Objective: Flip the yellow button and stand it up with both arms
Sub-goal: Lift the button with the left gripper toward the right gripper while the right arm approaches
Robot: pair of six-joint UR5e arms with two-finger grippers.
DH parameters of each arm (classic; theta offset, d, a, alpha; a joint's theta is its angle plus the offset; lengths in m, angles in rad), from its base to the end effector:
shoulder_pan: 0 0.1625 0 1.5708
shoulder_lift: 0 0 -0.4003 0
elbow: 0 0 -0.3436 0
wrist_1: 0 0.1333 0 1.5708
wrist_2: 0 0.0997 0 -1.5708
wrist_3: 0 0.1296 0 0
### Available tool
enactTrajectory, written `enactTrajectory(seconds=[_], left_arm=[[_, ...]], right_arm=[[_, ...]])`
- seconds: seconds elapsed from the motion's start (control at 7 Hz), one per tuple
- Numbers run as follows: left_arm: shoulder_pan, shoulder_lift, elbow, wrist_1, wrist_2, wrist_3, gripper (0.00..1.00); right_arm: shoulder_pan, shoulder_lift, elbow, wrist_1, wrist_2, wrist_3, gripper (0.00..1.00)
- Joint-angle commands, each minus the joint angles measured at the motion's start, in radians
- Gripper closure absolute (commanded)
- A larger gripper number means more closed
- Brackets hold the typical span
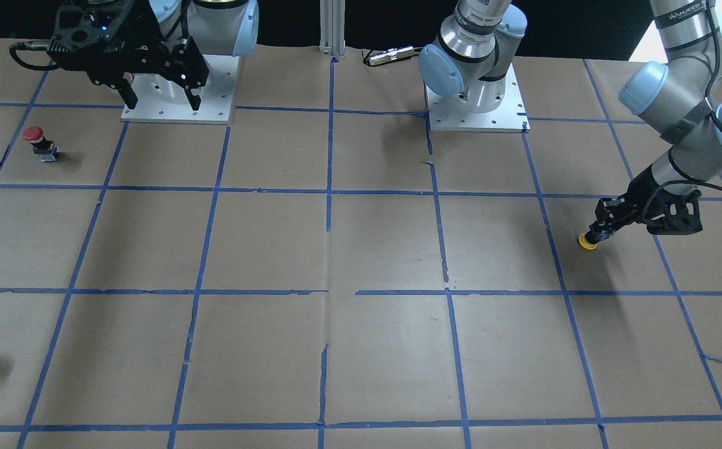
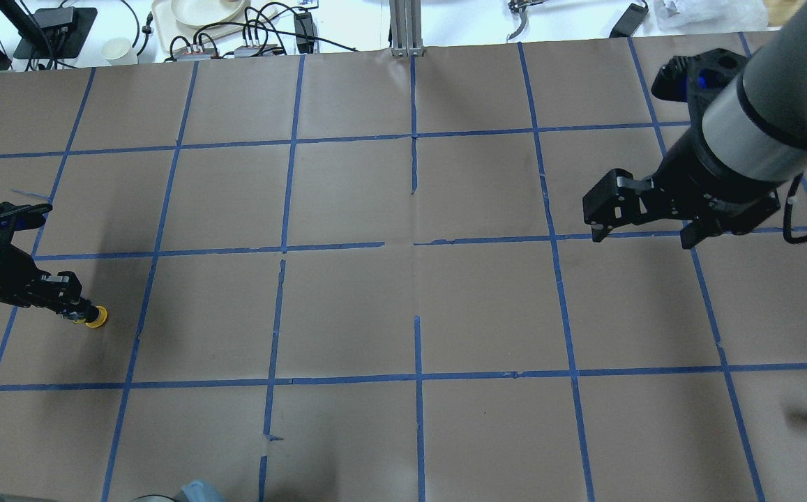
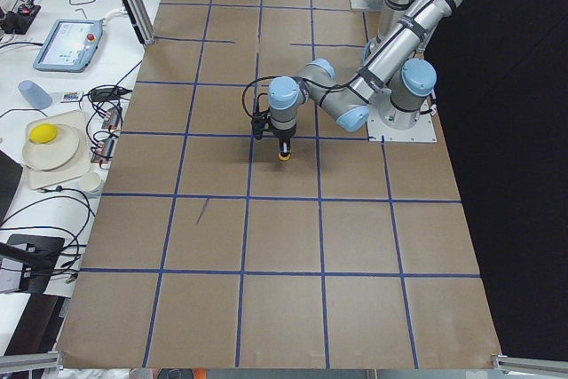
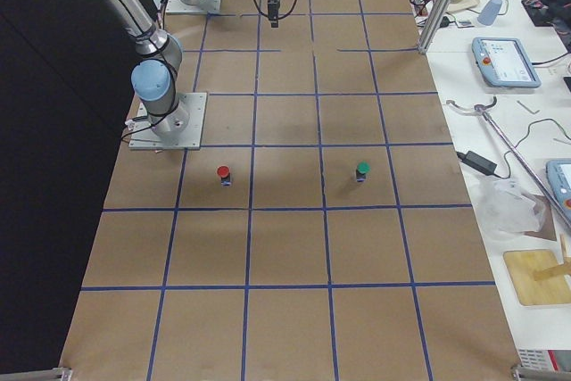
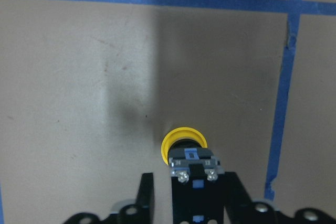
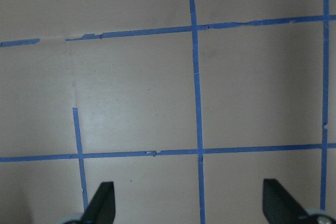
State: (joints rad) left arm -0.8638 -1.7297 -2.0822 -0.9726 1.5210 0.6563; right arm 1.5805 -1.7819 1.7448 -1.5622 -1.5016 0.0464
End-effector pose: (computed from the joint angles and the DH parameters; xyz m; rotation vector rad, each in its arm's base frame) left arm 0.1683 -0.4122 0.2080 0.0802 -3.0562 -0.0377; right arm 0.1458 -0.3614 0.4403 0.0548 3.0709 -0.0408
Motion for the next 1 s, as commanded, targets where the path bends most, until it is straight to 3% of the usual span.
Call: enactTrajectory(seconds=[0.0,0.29,0.57,0.86], left_arm=[[-0.006,0.037,0.001,-0.049,-0.138,0.0,0.88],[-0.047,0.062,-0.005,-0.254,-0.42,-0.024,0.88],[-0.136,0.07,-0.015,-0.395,-0.662,-0.03,0.88],[-0.31,0.099,-0.064,-0.472,-0.988,-0.075,0.88]], right_arm=[[0.059,0.035,0.022,-0.003,-0.009,-0.002,0.0],[0.03,0.035,0.038,-0.018,-0.101,-0.005,0.0],[-0.017,0.032,0.027,-0.01,-0.091,-0.002,0.0],[-0.023,0.03,0.012,-0.012,-0.088,-0.002,0.0]])
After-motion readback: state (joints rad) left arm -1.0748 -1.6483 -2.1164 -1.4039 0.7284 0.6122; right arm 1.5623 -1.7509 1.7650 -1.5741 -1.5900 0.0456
